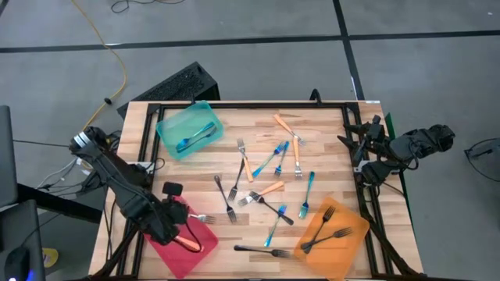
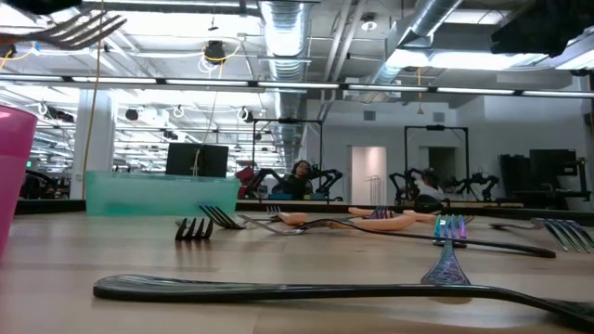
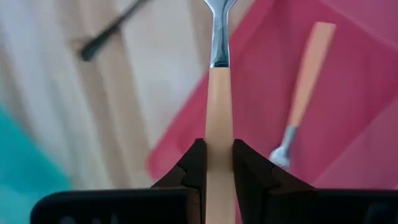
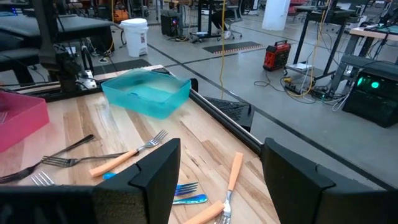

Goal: Sort silverware by color (type)
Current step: Put the orange fork into the red bin

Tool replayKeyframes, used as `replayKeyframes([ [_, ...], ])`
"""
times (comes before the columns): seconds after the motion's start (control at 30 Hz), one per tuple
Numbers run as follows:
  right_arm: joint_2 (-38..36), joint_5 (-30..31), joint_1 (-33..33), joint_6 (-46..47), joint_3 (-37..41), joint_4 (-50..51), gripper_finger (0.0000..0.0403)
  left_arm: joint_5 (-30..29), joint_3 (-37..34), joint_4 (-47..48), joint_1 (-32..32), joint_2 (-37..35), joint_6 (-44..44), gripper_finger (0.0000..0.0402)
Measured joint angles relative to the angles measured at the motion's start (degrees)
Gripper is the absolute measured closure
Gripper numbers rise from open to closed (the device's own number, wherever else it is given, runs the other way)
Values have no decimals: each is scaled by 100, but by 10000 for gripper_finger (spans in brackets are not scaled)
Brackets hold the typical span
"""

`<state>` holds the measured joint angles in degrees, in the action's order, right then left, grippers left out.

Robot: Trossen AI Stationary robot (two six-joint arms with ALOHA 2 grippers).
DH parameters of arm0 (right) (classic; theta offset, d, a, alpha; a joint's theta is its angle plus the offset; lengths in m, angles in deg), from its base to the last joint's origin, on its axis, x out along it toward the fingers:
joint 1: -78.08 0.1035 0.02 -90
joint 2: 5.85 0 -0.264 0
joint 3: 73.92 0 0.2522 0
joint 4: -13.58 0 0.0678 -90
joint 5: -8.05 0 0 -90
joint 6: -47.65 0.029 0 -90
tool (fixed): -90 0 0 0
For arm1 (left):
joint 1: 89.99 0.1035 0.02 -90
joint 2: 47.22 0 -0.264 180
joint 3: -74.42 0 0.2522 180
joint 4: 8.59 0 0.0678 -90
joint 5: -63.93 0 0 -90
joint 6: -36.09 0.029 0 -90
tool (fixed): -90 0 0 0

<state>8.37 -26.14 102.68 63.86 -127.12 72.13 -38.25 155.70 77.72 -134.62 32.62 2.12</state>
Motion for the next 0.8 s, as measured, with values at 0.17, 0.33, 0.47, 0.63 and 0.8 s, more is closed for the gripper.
replayKeyframes([
  [0.17,0,27,0,30,0,4,161,489,-458,-404,-190,-31,-138,369],
  [0.33,0,27,-1,38,0,26,161,696,-854,-989,-300,-9,-151,369],
  [0.47,0,26,-2,45,0,26,161,909,-1104,-1315,-349,-9,-263,369],
  [0.63,0,26,0,45,0,27,161,1040,-1245,-1478,-504,-5,-240,369],
  [0.8,0,26,0,45,0,26,161,892,-1246,-1532,-543,-5,-20,369],
])
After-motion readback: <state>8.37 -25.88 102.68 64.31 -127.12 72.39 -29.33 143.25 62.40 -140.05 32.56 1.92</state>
